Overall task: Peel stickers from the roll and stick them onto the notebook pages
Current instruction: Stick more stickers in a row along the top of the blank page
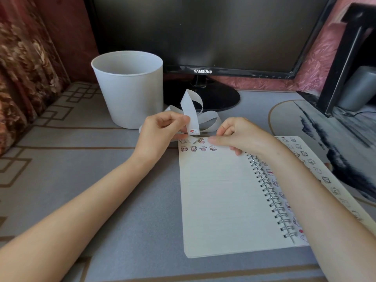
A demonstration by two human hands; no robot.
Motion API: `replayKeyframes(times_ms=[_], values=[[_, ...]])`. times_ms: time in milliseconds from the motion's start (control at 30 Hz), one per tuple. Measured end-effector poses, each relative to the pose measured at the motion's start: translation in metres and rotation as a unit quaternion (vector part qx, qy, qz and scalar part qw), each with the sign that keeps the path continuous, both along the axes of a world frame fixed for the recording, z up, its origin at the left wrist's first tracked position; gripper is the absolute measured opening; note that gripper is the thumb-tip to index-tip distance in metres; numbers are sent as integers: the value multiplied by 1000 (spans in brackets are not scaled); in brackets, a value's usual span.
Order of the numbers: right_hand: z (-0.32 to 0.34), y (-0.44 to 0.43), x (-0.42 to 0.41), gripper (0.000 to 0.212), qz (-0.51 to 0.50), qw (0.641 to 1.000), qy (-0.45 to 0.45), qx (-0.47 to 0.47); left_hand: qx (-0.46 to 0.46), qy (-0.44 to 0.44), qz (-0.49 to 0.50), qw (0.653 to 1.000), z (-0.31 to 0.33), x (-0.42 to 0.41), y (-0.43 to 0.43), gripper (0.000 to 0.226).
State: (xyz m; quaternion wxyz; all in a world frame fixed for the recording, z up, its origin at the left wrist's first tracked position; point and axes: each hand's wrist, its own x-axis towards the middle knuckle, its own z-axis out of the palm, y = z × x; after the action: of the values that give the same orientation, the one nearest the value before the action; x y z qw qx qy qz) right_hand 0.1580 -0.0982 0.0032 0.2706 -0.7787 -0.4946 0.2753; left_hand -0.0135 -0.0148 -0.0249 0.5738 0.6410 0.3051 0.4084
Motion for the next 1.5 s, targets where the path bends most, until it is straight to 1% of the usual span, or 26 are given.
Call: replayKeyframes(times_ms=[67, 100, 233, 300, 467, 533, 667, 800, 933, 1000, 1067, 1133, 1200, 1233, 1333, 1500], values=[[0, 0, -1, 33, 8, 1000, -6, -15, -1, -1, -1, 1000, 0, 0, 0, 18], [0, 0, -1, 33, 10, 1000, -7, -18, -1, -1, -2, 1000, 0, 0, 0, 18], [-3, 2, 4, 22, 6, 1000, -4, -15, 0, -1, -5, 1000, 0, 0, 0, 18], [-3, 2, 6, 19, 9, 1000, -6, -16, -1, 0, -3, 1000, 0, -1, 0, 18], [-2, 1, 4, 34, 27, 999, -3, -25, -3, 2, -2, 1000, 0, 0, 0, 18], [-2, 2, 5, 31, 30, 999, 0, -32, -3, 1, -2, 1000, 0, 0, -1, 18], [-2, 2, 7, 19, 23, 999, 1, -25, -5, -1, -2, 1000, 1, -1, 0, 18], [-4, 2, 2, 26, 9, 1000, 5, -7, -5, -5, -4, 1000, 1, -1, -1, 20], [-8, 5, 4, 20, 4, 1000, -22, -3, -4, -6, 2, 1000, 1, -1, -1, 19], [-9, 5, 3, 14, -5, 999, -24, 24, -5, -11, 6, 1000, 1, -1, 0, 19], [-5, 5, -2, 11, -3, 995, -7, 100, -5, -17, 5, 1000, 1, 0, 0, 20], [2, 5, -10, 16, 26, 982, 28, 187, -9, -27, 1, 1000, 1, -1, 0, 19], [5, 5, -18, 14, 58, 968, 42, 241, -15, -40, 1, 999, 2, -1, 0, 17], [5, 5, -21, 12, 67, 964, 34, 255, -19, -49, 3, 999, 2, -1, 0, 16], [-2, 6, -26, 16, 74, 957, 0, 280, -22, -60, 8, 998, 3, -1, 0, 15], [-3, 6, -26, 10, 67, 953, -13, 294, -22, -68, -5, 997, 3, 0, -2, 16]])
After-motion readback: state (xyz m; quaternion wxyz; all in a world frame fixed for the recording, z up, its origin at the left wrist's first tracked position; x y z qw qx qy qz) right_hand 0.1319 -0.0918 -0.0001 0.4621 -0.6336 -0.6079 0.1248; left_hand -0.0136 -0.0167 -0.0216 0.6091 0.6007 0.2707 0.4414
